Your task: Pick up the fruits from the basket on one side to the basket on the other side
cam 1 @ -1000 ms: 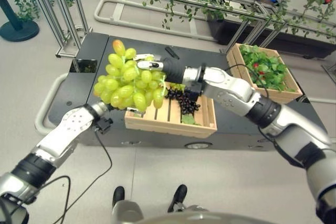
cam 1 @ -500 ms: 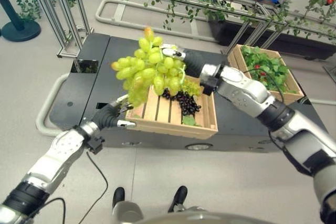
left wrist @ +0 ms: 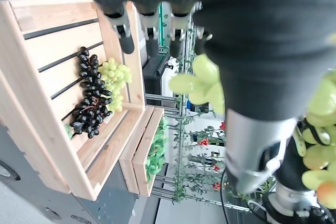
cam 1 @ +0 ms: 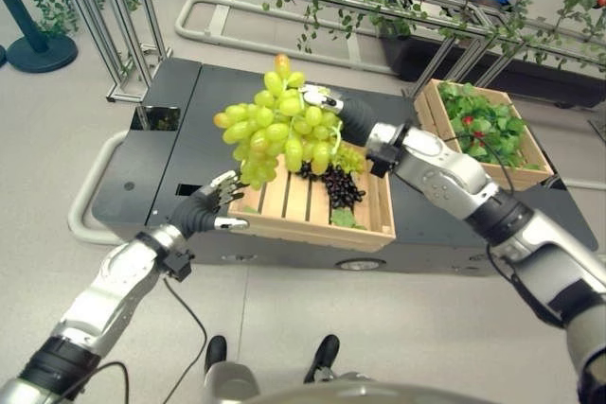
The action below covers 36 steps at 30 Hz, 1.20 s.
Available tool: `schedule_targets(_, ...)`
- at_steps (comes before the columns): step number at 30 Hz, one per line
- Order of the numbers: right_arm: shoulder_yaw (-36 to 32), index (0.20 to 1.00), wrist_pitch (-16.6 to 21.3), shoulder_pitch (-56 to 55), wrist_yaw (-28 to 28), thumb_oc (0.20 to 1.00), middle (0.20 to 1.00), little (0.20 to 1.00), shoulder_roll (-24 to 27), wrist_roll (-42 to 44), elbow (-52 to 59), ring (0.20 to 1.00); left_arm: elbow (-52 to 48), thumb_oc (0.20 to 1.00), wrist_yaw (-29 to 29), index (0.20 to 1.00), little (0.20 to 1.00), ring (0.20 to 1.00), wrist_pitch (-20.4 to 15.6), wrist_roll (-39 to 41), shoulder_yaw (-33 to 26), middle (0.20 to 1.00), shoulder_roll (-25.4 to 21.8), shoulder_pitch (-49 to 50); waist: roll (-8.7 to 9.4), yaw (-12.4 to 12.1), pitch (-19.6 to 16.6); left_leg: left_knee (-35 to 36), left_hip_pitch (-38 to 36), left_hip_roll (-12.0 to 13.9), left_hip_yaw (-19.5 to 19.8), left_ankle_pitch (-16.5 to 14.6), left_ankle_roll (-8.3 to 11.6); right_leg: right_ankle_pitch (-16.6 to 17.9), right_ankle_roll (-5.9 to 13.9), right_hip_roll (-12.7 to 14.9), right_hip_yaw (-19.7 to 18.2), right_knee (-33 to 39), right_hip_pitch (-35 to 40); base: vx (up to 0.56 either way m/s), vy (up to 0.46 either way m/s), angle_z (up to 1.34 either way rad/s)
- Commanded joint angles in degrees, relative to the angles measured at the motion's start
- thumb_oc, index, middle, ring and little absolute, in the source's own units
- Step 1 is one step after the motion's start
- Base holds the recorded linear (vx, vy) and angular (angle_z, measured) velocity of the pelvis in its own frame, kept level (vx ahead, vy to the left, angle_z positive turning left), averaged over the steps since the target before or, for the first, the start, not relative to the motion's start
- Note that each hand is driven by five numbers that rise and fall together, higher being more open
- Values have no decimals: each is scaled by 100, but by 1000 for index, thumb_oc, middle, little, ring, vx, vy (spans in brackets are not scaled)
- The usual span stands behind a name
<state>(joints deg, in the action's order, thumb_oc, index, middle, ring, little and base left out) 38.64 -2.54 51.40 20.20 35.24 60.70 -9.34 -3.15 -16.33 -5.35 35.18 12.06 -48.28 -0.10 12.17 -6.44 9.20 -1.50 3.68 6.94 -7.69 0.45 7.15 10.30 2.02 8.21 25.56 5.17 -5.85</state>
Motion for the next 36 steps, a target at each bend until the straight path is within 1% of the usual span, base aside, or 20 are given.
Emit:
schedule_targets(1,-256,200,334,260,77,200,200,200,7,231,368,200,-162,1000,114,1000,1000,1000,-287,158,-173,1000,-9,-276,-29,-111,-24,31,289,-264,195,224,-274,-386,773,300,269,-375,433,0,0,0)
schedule_targets(6,-221,200,302,269,92,200,200,200,-76,256,410,200,60,1000,322,1000,1000,1000,-372,23,-150,1000,295,-550,-6,-85,-40,40,276,-266,192,220,-275,-388,768,300,264,-374,438,0,0,0)
schedule_targets(7,-221,200,302,269,92,200,200,200,-75,256,409,200,62,1000,322,1000,1000,1000,-373,23,-147,1000,296,-553,-7,-86,-39,40,276,-266,192,219,-275,-388,768,300,264,-374,438,0,0,0)
schedule_targets(10,-219,200,292,289,98,200,200,200,-116,258,444,200,191,1000,492,1000,1000,1000,-431,-210,-147,1000,470,-720,7,-74,-40,36,276,-262,182,213,-273,-390,763,300,273,-378,440,0,0,0)
schedule_targets(19,-209,200,268,273,137,200,200,200,-149,260,627,200,271,1000,684,1000,1000,1000,-513,-436,-230,1000,741,-869,36,-54,-57,31,277,-251,171,195,-271,-394,757,308,264,-382,434,0,0,0)
schedule_targets(29,-223,200,236,189,149,200,200,200,-215,242,687,200,202,1000,808,1000,1000,1000,-588,-617,-271,1000,869,-1018,39,-38,-76,29,259,-260,155,174,-274,-388,756,312,266,-370,443,0,0,0)
schedule_targets(36,-190,200,191,129,151,200,200,200,-244,214,666,200,88,1000,788,1000,1000,1000,-590,-620,-266,1000,801,-1080,25,-39,-60,31,244,-263,143,166,-277,-385,765,314,253,-370,445,0,0,0)
